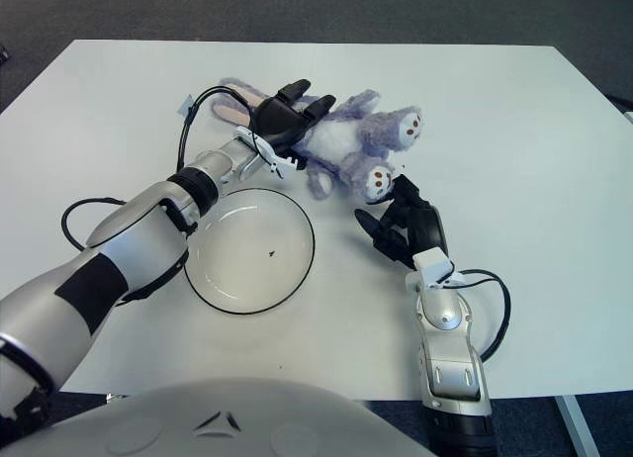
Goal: Put the doll into the plate.
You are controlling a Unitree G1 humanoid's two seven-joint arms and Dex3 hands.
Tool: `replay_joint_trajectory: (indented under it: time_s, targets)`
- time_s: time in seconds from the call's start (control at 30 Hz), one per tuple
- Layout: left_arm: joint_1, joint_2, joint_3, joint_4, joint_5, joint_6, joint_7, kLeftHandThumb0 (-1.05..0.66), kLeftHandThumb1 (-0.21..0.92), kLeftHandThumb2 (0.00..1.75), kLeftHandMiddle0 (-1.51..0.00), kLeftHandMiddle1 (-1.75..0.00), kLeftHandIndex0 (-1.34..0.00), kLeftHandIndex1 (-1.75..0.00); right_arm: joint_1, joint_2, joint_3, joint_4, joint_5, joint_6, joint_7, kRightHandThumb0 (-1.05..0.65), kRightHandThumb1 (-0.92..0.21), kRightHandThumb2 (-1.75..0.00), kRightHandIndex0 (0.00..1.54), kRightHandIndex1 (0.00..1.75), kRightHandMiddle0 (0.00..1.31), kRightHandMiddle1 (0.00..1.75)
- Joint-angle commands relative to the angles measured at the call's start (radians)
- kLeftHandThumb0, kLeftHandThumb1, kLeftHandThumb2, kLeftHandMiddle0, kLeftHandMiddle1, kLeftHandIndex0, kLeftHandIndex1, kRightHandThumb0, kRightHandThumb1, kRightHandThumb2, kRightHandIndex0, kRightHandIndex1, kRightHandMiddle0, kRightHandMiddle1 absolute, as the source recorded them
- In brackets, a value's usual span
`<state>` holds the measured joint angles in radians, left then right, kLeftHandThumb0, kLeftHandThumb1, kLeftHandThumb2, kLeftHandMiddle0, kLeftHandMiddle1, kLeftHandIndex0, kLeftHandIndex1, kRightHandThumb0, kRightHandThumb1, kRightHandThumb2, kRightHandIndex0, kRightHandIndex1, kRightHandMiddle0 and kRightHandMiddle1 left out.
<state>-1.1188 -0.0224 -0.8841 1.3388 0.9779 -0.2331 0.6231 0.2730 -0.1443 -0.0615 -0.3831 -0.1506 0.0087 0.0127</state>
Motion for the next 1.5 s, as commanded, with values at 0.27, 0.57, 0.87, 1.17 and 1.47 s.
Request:
replay_joint_trajectory:
  time_s: [0.27,0.57,0.87,1.17,1.47]
  targets:
    - [0.05,0.003,-0.039,0.031,0.03,0.003,-0.008,-0.39,0.74,0.0,-0.18,-0.88,-0.6,-0.06,0.023,-0.006,0.003,0.015,0.0,-0.005,0.016,-0.36,-0.92,-0.29,0.74,1.75,0.45,1.5]
    - [0.05,0.017,-0.018,0.035,0.004,-0.029,-0.051,-0.11,0.78,0.01,-0.1,-1.19,-0.65,-0.17,0.028,-0.01,0.003,0.013,-0.001,-0.01,0.024,-0.36,-0.92,-0.29,0.75,1.75,0.45,1.5]
    - [0.048,0.023,-0.013,0.035,-0.001,-0.051,-0.092,-0.03,0.82,0.0,-0.09,-1.22,-0.56,-0.38,0.028,-0.01,0.002,0.012,0.0,-0.012,0.03,-0.36,-0.92,-0.29,0.75,1.75,0.45,1.5]
    - [0.039,0.031,0.018,0.035,-0.046,-0.122,-0.268,0.3,0.91,0.18,-0.48,-1.39,-0.36,-1.05,0.032,-0.014,-0.001,0.01,0.007,-0.016,0.041,-0.36,-0.92,-0.29,0.75,1.75,0.45,1.5]
    - [0.011,0.038,0.034,0.039,-0.072,-0.16,-0.436,0.06,0.64,0.78,-0.47,-1.61,-0.35,-1.52,0.034,-0.016,0.0,0.008,0.009,-0.016,0.048,-0.36,-0.92,-0.29,0.76,1.75,0.45,1.5]
